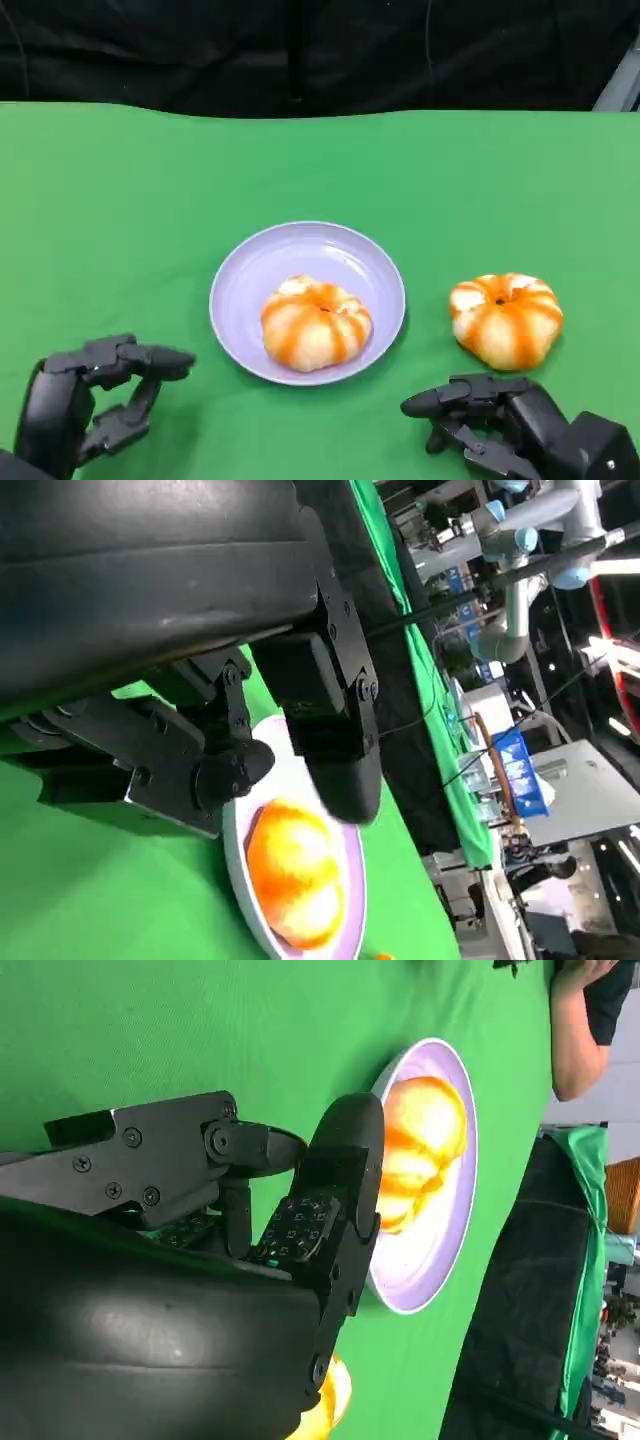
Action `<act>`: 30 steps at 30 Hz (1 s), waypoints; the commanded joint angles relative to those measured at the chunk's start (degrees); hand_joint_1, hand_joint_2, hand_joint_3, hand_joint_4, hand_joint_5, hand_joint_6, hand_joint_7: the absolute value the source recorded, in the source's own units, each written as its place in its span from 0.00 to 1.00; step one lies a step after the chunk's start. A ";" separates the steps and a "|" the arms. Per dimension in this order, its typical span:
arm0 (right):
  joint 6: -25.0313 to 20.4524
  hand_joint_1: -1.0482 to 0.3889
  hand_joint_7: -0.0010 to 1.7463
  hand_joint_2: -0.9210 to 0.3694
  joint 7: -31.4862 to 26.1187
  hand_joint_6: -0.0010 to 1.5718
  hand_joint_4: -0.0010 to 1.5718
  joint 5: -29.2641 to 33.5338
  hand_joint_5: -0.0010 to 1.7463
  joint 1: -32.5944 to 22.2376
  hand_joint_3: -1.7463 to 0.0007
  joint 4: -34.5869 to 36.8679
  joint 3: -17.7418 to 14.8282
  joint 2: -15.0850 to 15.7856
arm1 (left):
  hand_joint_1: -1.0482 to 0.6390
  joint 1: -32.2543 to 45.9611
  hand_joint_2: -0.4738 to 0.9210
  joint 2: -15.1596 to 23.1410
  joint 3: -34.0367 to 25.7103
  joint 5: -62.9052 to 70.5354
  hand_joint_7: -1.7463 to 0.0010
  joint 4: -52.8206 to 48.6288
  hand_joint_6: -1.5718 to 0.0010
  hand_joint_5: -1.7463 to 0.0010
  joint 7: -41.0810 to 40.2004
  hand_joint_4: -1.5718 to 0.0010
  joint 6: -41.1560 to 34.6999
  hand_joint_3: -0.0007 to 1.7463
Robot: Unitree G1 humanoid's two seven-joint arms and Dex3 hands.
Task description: Grasp the bread from the table and place it into the plate.
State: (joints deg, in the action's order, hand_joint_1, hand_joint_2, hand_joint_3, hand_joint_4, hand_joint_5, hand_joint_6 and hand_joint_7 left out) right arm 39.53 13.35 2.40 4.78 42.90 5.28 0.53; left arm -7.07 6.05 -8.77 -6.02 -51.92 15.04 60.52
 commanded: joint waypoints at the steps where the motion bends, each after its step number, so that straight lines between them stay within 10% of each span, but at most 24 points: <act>1: -0.59 0.70 0.22 0.00 0.27 0.68 0.48 0.02 0.72 -0.46 0.77 0.72 -0.37 1.29 | 0.70 -0.65 0.71 0.33 0.26 0.54 0.27 -1.54 0.39 0.12 0.07 0.42 1.74 0.68; 30: -1.67 0.69 0.23 0.00 0.56 0.68 0.49 -0.35 0.68 -2.05 0.77 -1.45 -0.52 1.61 | 0.66 3.57 0.64 -1.41 3.83 3.30 0.25 0.39 0.40 0.11 -1.11 0.41 1.22 0.74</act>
State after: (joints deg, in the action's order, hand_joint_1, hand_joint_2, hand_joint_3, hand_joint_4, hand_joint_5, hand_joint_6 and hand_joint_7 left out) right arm 38.79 13.85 2.09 3.63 41.09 5.21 0.91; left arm -4.28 4.30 -5.12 -2.45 -51.12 13.56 61.22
